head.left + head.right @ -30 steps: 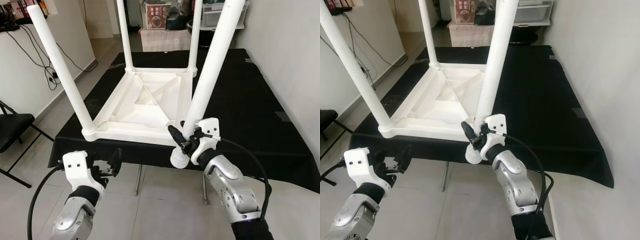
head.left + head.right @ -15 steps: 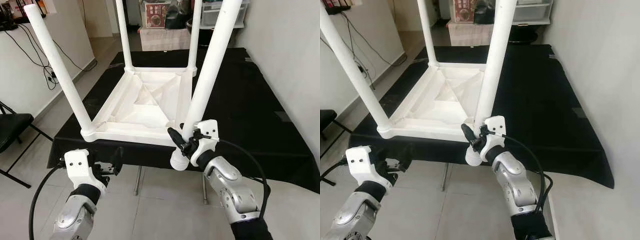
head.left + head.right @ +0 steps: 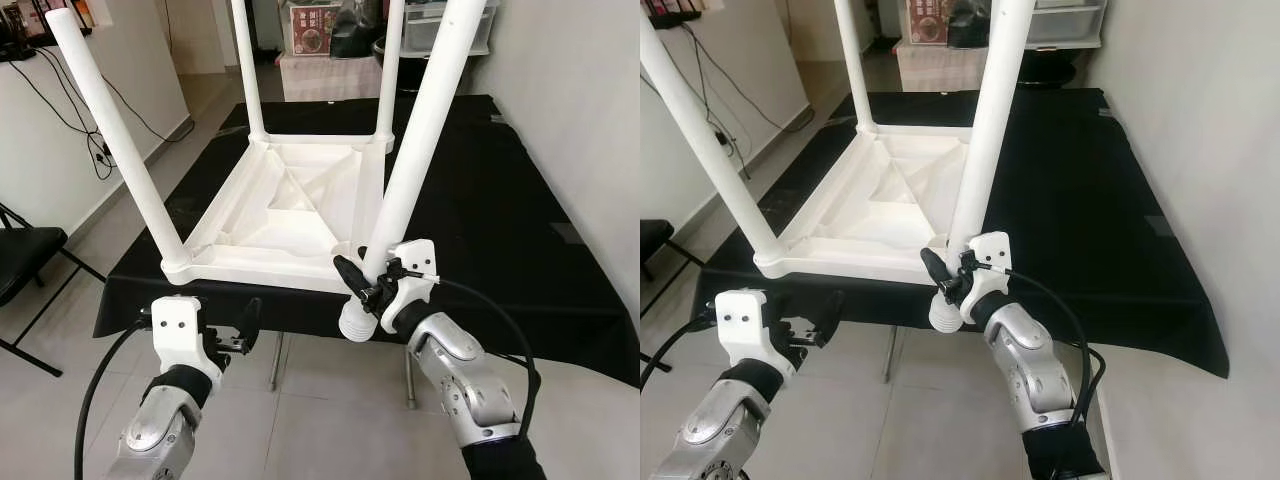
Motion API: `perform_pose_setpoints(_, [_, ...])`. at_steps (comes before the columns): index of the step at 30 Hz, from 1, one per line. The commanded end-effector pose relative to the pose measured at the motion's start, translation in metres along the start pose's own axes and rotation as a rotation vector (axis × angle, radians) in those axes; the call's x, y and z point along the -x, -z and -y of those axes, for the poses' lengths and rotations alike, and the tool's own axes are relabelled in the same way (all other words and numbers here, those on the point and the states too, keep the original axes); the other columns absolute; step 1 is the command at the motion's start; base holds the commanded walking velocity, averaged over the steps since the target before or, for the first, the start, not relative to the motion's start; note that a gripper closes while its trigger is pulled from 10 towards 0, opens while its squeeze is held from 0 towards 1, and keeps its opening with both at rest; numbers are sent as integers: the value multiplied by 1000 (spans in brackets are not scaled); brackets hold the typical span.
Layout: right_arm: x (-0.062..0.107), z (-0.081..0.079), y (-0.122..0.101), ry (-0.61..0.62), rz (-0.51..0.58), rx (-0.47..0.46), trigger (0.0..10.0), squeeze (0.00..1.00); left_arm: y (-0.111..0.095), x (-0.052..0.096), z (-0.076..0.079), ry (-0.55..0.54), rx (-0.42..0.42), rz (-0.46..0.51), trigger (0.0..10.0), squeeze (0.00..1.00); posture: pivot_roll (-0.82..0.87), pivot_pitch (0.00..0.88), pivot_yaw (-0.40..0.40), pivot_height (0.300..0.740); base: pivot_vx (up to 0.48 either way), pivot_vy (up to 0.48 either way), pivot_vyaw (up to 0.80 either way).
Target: Building children table
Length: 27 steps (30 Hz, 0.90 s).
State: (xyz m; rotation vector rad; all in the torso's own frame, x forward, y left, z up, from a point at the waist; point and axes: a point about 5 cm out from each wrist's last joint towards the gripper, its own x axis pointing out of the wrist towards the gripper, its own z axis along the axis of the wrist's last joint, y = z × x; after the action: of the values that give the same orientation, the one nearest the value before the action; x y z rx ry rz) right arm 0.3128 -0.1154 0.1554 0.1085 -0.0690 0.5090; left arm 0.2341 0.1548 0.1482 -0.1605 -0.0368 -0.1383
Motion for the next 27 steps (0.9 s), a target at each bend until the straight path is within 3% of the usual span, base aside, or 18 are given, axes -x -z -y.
perform_pose_setpoints(1, [-6, -6, -10, -27, 50, 38, 10000, 0, 2, 2, -4, -6, -30, -17, 10000, 0, -28, 19, 59, 740, 0, 0, 775])
perform_pose_setpoints(10, [-11, 4, -25, -9, 93, 80, 10000, 0, -2, 1, -1, 20, -44, 2, 10000, 0, -15, 20, 58, 740, 210, 0, 533])
perform_pose_setpoints(27, [-16, 16, -60, -49, 179, 62, 10000, 0, -4, 2, 7, 87, -55, 2, 10000, 0, -13, 43, 56, 740, 305, 0, 0])
